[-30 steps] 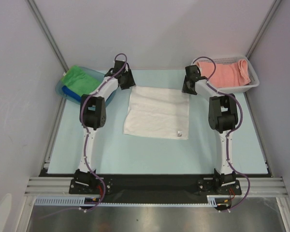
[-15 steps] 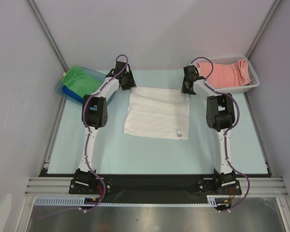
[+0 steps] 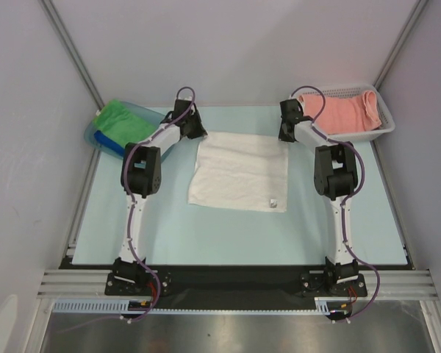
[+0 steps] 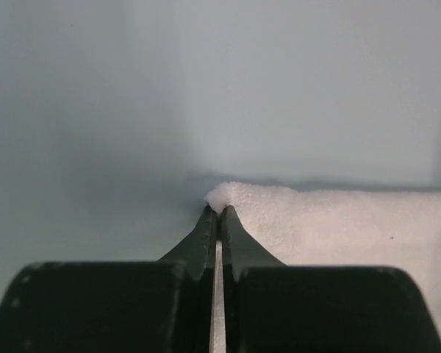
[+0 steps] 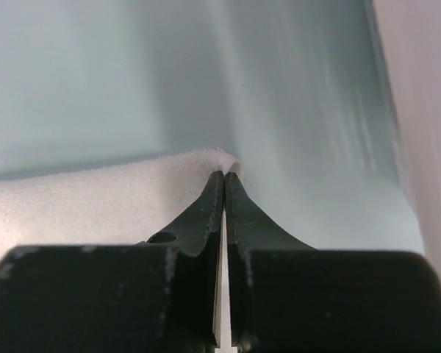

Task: Fold and stack the towels
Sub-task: Fold the towel

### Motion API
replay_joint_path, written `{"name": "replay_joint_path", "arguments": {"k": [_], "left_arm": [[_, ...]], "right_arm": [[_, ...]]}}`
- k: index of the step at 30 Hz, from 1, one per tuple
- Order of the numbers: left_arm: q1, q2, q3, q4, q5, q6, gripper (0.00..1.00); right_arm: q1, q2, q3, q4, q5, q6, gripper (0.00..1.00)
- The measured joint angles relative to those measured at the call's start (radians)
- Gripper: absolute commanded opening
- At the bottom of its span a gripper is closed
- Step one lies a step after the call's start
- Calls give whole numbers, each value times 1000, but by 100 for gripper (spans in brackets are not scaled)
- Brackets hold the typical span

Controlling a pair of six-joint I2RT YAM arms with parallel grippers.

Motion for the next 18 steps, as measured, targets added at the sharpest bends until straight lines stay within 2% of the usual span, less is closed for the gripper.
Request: {"name": "replay_joint_path", "arguments": {"k": [6,12,18], "left_arm": [[5,-89,-129,143,26,-10,0],[6,-191,-200,308,76,-37,0],[7,-299,-340,450,101,-54,0]], "right_arm": [[0,-58,-89,65,7,-1,0],[0,-208,-224,169,9,-1,0],[-2,-342,-341,295,-7,0,0]]}}
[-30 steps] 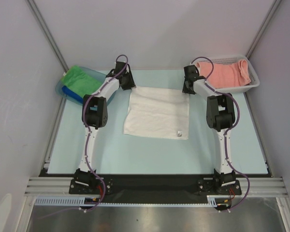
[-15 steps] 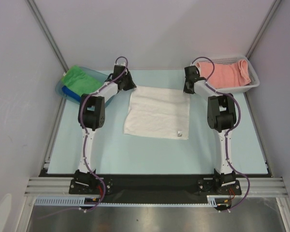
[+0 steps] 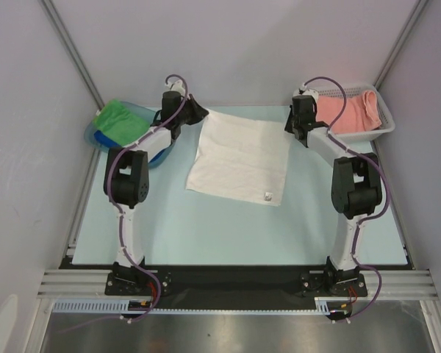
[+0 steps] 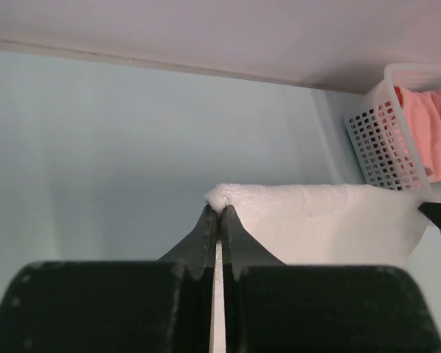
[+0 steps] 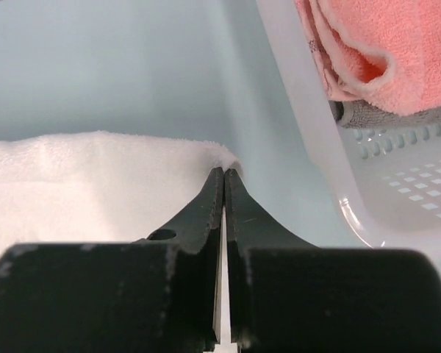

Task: Fold and stack the towels
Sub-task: Fold the towel

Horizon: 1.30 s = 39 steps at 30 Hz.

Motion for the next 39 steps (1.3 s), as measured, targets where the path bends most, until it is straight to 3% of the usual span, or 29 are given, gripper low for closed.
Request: {"name": "replay_joint_path", "arguments": {"k": [18,39], "left_arm": [[15,-242,-455,134,-38,-23,0],[15,-471,-800,154,-116,-89,0]], "right_arm": [[7,-261,-431,165,-118,116,0],[72,-558,-747,201,-162,190,0]]}}
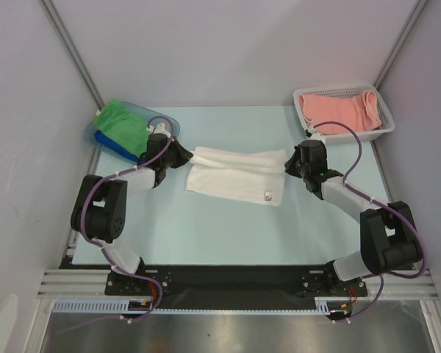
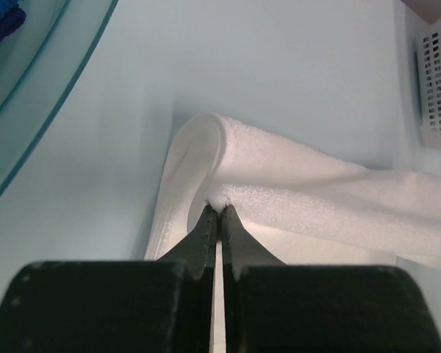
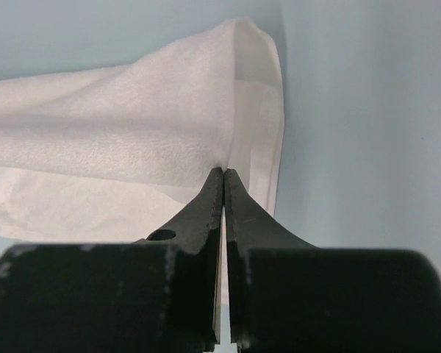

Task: Fold and stack the towels
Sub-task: Fold the towel

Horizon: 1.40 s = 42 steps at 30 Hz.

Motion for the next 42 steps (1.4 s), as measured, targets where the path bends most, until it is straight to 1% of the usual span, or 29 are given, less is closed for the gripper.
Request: {"name": "replay_joint_path", "arguments": {"k": [11,21,42], "left_arm": [[-2,-85,-82,24,-8,-8,0],[-5,-96,-138,24,-14,-9,0],[-8,-151,-203,18,-35,-9,0]], "right_arm": [[30,-118,-104,6,-7,24,0],[51,-130,-171,13,-7,47,0],[59,-166,-233,38,-9,65,0]]}}
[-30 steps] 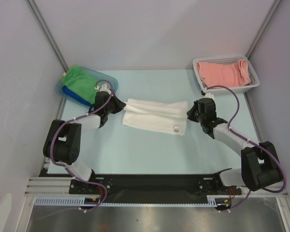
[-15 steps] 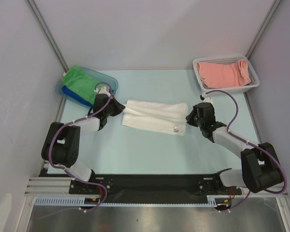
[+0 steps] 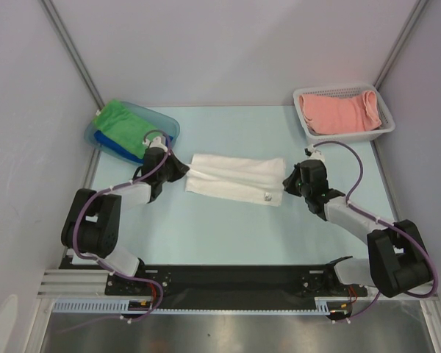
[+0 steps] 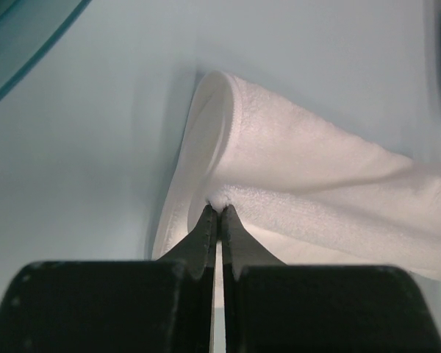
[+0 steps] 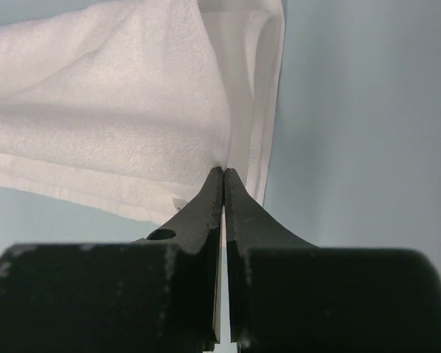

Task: Fold and stack the towels
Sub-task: Fold the towel

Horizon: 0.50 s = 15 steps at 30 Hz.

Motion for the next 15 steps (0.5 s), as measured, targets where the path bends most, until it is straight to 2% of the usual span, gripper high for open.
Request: {"name": "replay_joint_path", "arguments": {"k": [7,8,10,12,15], "left_arm": [[0,-23,-19,-1,-10,0,1],[0,-24,-20,-2,-10,0,4],[0,-25,-24,-2,-10,1,22],[0,-26,-30,-3,-17,0,32],[1,-34,-44,-6,-34,-4,39]], "right_arm": [[10,-8,-35,22,-13,6,1],[12,-8,-42,25,-14,7,4],[14,-8,-54,32,-18,8,7],[15,-8,-62,38,-18,9,15],[15,-8,-69,35,-15,10,29]]}}
